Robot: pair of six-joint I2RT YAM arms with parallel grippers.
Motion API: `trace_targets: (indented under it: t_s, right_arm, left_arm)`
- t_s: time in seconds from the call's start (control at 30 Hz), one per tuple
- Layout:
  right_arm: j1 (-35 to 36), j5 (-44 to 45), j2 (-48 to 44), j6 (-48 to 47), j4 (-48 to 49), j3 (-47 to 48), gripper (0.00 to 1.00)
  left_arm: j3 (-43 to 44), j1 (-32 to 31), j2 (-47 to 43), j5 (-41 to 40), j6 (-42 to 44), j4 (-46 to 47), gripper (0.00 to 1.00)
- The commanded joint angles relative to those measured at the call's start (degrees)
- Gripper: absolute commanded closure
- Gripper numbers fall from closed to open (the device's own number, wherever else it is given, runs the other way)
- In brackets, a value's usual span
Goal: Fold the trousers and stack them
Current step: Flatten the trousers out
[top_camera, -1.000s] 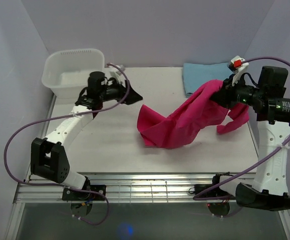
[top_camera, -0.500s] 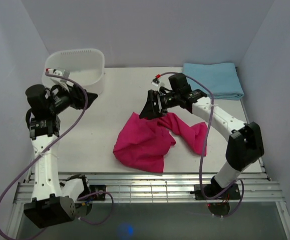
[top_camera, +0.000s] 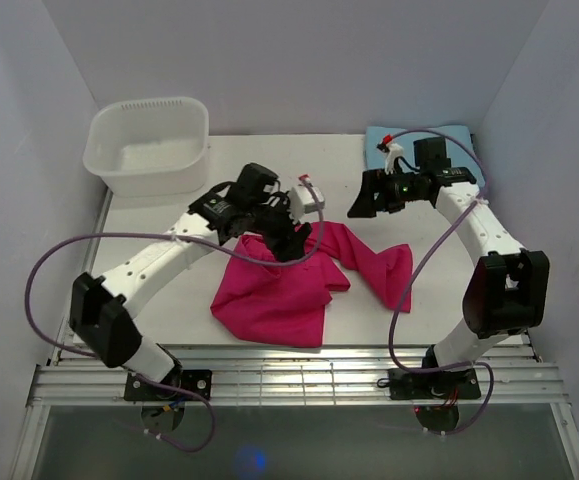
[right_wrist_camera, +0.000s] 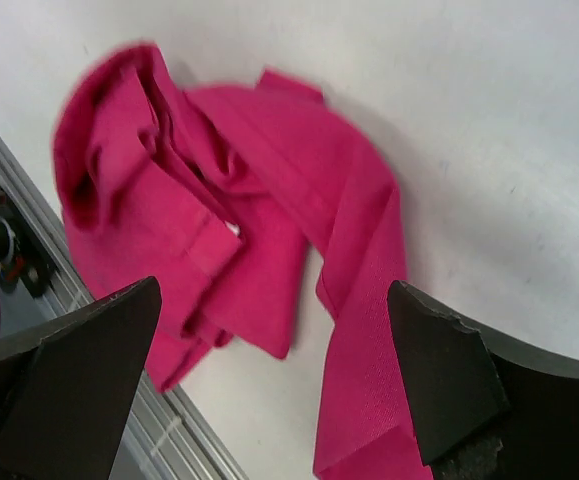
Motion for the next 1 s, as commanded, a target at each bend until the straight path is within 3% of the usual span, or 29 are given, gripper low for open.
trace_targets:
  t_s: [0.0,0.07,0.27,0.43,0.47,0.57,0.6,0.67,0.87,0.97]
  right_arm:
    - [1.6,2.0,-0.2,-11.9,-8.8,-8.5,0.00]
    - [1.7,2.2,1.4,-11.9,-7.7,-10.5,0.00]
    - [1.7,4.8,4.6,-11.8,-4.0,-14.4,0.00]
    - [1.7,7.3,5.3,-12.0,-2.4,-17.0,0.07]
    - [1.7,7.5,5.5,-12.1,-2.3,-17.6,0.08]
    - [1.7,8.0,5.7,-12.2,-1.8,-18.2,0.14]
    - [1.7,8.3,5.7,-12.1,-1.7,-18.3,0.16]
    - [1.8,8.2,5.5,-11.9,-1.8,-17.9,0.17]
    - [3.3,4.3,2.4,-10.6,-1.4,-15.6,0.17]
    - [9.2,3.7,2.0,-11.8,-2.3,-14.5,0.13]
  left_arm:
    - [8.1,-6.9,8.2,-10.1,4.5,-3.6,0.29]
    - [12.1,-10.1,16.2,-13.2,4.7,-4.6,0.29]
    - [21.5,-12.4,28.9,-19.7,5.7,-6.6,0.25]
    - [24.3,-12.4,33.8,-14.4,5.8,-11.9,0.33]
    - [23.9,-12.4,33.7,-14.3,5.7,-12.7,0.45]
    - [21.4,-11.7,31.4,-14.8,5.0,-12.7,0.63]
    - [21.1,-11.4,30.6,-14.8,4.6,-12.7,0.81]
    - [20.7,-9.8,27.8,-14.9,4.0,-13.2,0.97]
    - [20.0,-3.4,15.8,-14.9,3.7,-14.2,1.00]
    - [16.3,0.5,6.8,-16.8,4.0,-13.3,1.00]
